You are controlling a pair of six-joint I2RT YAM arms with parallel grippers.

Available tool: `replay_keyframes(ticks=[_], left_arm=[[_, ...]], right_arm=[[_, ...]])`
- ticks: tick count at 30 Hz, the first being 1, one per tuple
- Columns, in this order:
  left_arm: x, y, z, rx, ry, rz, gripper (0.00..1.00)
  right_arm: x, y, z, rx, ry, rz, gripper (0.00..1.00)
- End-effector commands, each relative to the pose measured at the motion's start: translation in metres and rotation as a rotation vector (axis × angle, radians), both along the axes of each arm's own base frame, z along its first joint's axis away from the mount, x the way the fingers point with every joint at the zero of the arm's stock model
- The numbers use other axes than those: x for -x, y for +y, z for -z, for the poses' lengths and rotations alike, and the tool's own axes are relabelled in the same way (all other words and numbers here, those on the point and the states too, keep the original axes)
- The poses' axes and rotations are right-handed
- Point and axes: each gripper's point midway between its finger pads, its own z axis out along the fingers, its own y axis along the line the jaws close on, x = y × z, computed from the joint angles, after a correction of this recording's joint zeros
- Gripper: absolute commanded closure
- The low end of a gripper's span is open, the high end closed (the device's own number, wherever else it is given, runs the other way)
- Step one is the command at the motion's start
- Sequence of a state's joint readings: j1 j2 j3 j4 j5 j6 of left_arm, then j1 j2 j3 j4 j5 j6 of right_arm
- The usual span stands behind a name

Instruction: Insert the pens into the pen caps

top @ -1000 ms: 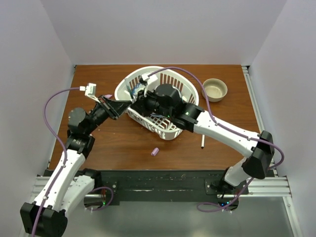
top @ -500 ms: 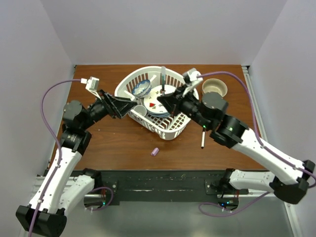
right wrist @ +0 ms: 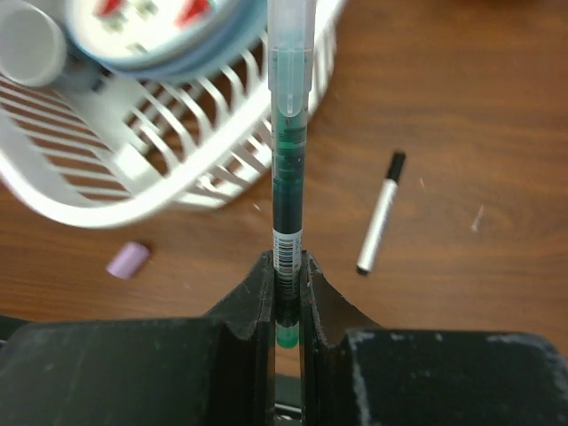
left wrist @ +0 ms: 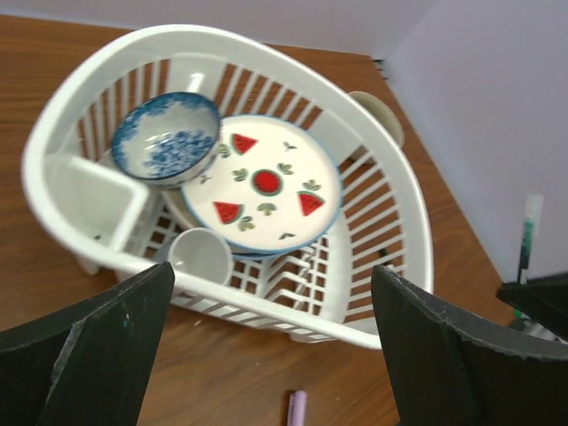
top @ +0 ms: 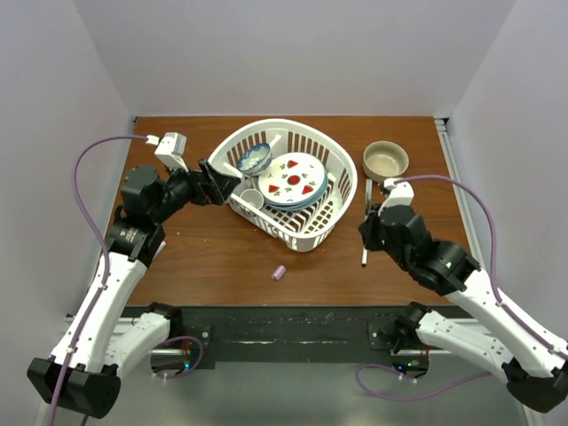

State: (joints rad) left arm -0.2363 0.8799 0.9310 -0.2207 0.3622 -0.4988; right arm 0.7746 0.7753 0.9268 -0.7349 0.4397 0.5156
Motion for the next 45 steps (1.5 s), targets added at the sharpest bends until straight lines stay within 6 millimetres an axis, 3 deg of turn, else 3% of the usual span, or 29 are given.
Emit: replay_keyframes(ticks=[1,5,8,9,10,12,14,18,24,35,42,45], left_arm=[[-0.011,0.039,0.018,-0.141,-0.012,-0.202,0.03],[-0.010,0.052,0.036,-0.165,-0.010,-0.269,0.03],[-0.009,0.064,0.044,-0.184,-0.011,-0.328,0.03],[-0.009,0.066,0.046,-0.189,-0.009,-0.335,0.03],[-0.009,0.071,0.047,-0.194,-0.011,-0.365,0.03],[-0.008,0.071,0.047,-0.199,-0.012,-0.364,0.03],[-0.007,0.070,0.046,-0.194,-0.019,-0.357,0.03],[-0.005,0.069,0.046,-0.192,-0.020,-0.350,0.03],[-0.005,0.067,0.046,-0.188,-0.023,-0.337,0.03],[-0.005,0.068,0.045,-0.185,-0.020,-0.344,0.04],[-0.005,0.069,0.044,-0.188,-0.021,-0.349,0.04],[-0.007,0.071,0.046,-0.193,-0.015,-0.361,0.04]], right_arm=[[0.016,-0.029,0.065,0.090,0.170,0.124,1.00],[0.014,-0.023,0.086,0.059,0.263,0.153,1.00],[0.007,-0.029,0.115,0.021,0.345,0.220,1.00],[0.011,-0.033,0.138,0.035,0.402,0.231,1.00],[0.005,-0.026,0.144,-0.010,0.411,0.218,1.00],[0.005,-0.038,0.168,0.005,0.467,0.270,1.00],[-0.002,-0.038,0.175,-0.002,0.462,0.282,0.99],[-0.010,-0.043,0.181,0.022,0.477,0.300,0.95],[-0.011,-0.047,0.191,0.042,0.516,0.304,0.84],[-0.011,-0.051,0.204,0.086,0.582,0.310,0.74],[-0.010,-0.053,0.201,0.087,0.585,0.321,0.71],[-0.009,-0.055,0.185,0.099,0.571,0.315,0.70]])
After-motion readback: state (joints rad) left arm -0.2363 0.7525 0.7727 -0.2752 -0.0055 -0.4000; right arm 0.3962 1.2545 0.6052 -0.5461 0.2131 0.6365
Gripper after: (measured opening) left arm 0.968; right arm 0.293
